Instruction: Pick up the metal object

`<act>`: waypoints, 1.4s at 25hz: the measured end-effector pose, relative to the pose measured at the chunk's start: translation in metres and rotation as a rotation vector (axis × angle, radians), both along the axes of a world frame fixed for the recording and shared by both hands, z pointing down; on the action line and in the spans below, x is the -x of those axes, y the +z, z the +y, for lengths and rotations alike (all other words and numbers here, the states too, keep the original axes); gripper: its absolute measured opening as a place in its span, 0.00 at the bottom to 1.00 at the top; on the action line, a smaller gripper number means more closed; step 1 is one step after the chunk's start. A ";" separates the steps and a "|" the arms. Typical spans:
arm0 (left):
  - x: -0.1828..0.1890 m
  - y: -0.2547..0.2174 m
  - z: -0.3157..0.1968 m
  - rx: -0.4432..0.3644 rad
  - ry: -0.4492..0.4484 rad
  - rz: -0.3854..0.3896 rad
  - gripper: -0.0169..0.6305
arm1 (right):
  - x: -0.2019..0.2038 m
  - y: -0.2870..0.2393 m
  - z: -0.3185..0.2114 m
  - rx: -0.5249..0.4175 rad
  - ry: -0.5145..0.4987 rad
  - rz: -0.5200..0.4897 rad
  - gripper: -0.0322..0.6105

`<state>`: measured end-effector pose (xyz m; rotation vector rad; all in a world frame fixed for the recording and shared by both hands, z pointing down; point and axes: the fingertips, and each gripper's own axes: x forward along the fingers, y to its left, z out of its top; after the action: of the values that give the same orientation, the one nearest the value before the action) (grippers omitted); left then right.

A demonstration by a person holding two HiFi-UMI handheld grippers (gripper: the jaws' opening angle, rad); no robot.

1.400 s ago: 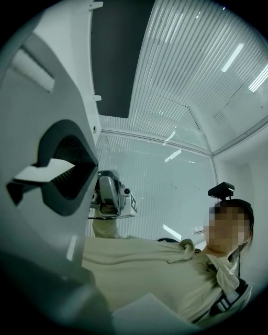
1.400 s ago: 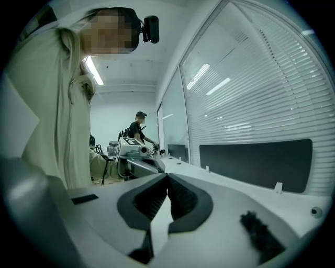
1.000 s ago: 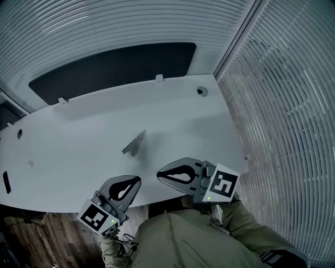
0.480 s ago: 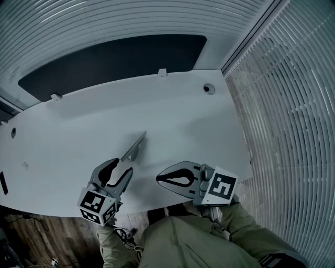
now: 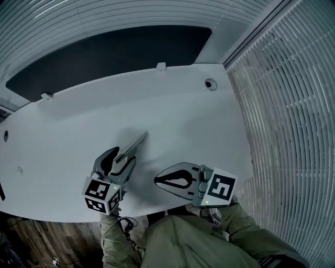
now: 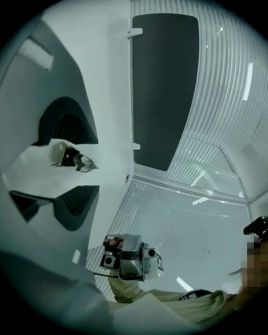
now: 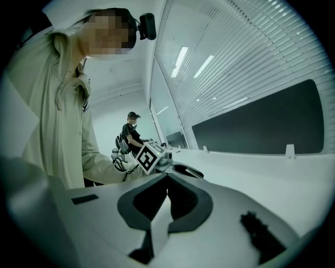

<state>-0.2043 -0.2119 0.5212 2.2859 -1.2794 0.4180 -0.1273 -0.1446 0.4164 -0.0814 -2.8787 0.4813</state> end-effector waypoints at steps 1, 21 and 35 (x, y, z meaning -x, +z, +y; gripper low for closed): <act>-0.002 0.003 -0.003 0.001 0.006 -0.007 0.41 | 0.001 0.001 0.000 0.004 0.000 0.002 0.06; -0.023 -0.023 -0.003 -0.077 -0.035 -0.084 0.16 | -0.014 -0.011 -0.007 -0.015 0.011 -0.025 0.06; -0.076 -0.097 0.038 -0.264 -0.007 -0.136 0.16 | -0.054 -0.050 -0.007 -0.140 -0.016 -0.115 0.06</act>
<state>-0.1287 -0.1742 0.4241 2.5057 -1.4862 0.4310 -0.0737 -0.1519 0.3661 -0.1119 -3.0124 0.2793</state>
